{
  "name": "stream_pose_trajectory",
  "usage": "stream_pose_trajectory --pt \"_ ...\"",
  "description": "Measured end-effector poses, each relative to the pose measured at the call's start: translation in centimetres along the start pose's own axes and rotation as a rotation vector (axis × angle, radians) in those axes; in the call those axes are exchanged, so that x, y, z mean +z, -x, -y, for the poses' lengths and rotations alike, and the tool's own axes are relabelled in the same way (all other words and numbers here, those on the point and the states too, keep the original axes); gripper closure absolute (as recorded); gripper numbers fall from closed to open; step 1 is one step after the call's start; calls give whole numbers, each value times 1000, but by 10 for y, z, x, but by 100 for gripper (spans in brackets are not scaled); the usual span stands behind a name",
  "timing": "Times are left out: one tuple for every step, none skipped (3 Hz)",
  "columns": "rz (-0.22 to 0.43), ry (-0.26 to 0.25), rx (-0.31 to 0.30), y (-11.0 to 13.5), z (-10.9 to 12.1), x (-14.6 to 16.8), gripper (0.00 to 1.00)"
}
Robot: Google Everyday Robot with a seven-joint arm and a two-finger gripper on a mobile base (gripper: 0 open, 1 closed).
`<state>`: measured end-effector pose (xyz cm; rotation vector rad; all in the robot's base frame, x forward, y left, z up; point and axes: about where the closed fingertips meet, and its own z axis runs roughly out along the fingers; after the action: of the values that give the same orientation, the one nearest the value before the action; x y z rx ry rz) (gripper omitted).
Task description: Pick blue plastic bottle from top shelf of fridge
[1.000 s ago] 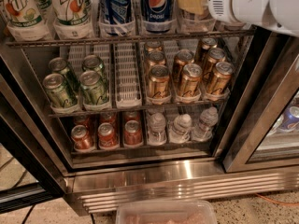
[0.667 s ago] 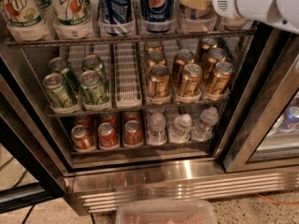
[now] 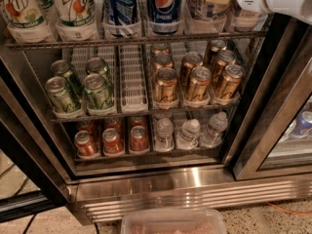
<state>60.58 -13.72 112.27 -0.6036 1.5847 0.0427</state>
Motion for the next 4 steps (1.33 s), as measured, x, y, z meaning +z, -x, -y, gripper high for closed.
stream_pose_trajectory --pt "-2 26 48 9 5 -13 100" --pt "-44 99 102 8 -3 -27 100" --pt "-44 99 102 8 -3 -27 100" --pt "-45 152 93 8 -20 -34 100"
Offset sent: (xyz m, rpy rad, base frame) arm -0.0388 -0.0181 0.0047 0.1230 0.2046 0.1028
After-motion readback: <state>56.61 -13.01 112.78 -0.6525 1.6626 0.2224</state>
